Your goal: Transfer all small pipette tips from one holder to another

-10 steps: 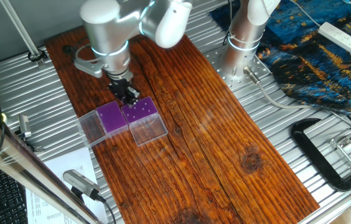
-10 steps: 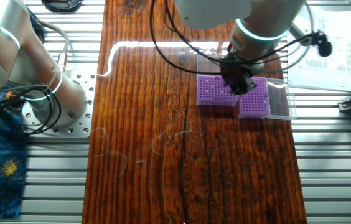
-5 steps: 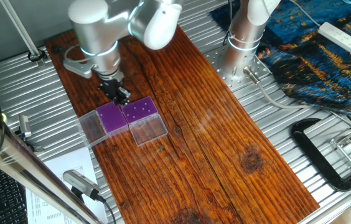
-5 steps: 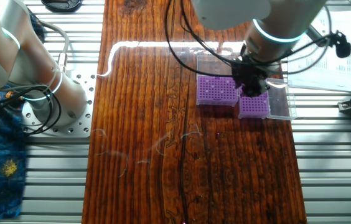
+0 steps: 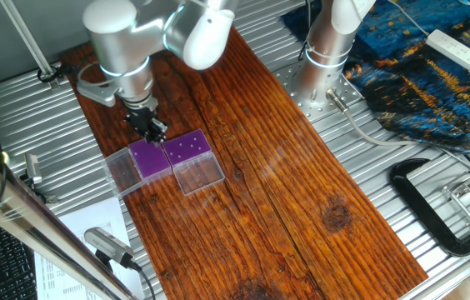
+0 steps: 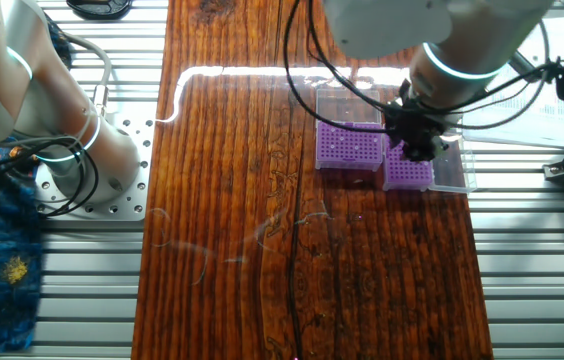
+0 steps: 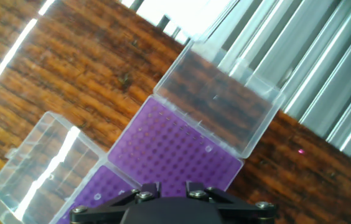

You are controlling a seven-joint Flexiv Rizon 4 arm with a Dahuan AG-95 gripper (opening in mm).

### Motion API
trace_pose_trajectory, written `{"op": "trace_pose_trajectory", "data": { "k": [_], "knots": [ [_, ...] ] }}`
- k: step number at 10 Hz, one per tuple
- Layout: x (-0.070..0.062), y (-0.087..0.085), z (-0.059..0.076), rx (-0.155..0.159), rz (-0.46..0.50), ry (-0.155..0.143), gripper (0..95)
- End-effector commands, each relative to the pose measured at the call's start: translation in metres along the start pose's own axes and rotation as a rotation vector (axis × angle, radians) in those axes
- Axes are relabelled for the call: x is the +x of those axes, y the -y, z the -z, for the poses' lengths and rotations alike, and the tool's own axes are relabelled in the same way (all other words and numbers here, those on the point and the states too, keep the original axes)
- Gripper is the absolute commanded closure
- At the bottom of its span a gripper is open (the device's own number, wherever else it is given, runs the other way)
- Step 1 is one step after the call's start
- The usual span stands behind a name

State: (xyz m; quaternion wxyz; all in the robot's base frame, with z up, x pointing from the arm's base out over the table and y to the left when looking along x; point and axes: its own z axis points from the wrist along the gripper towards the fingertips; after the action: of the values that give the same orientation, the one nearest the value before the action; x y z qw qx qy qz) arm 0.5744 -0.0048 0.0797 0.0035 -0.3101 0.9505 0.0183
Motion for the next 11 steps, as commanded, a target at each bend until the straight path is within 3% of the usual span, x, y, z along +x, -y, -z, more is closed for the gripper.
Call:
{"op": "trace_pose_trajectory", "data": {
  "k": [1,3,5,6,10,11],
  "knots": [
    [0.001,-0.001,0.0,-0.001,-0.041,0.0,76.0],
    [0.001,-0.001,0.0,0.027,-0.193,-0.011,76.0],
    [0.001,-0.001,0.0,0.036,-0.232,0.007,76.0],
    [-0.002,0.003,-0.001,0.045,-0.237,0.018,95.0],
    [-0.018,0.017,-0.004,0.077,-0.228,0.038,95.0],
    [-0.02,0.018,-0.006,0.083,-0.226,0.048,76.0]
  ]
}}
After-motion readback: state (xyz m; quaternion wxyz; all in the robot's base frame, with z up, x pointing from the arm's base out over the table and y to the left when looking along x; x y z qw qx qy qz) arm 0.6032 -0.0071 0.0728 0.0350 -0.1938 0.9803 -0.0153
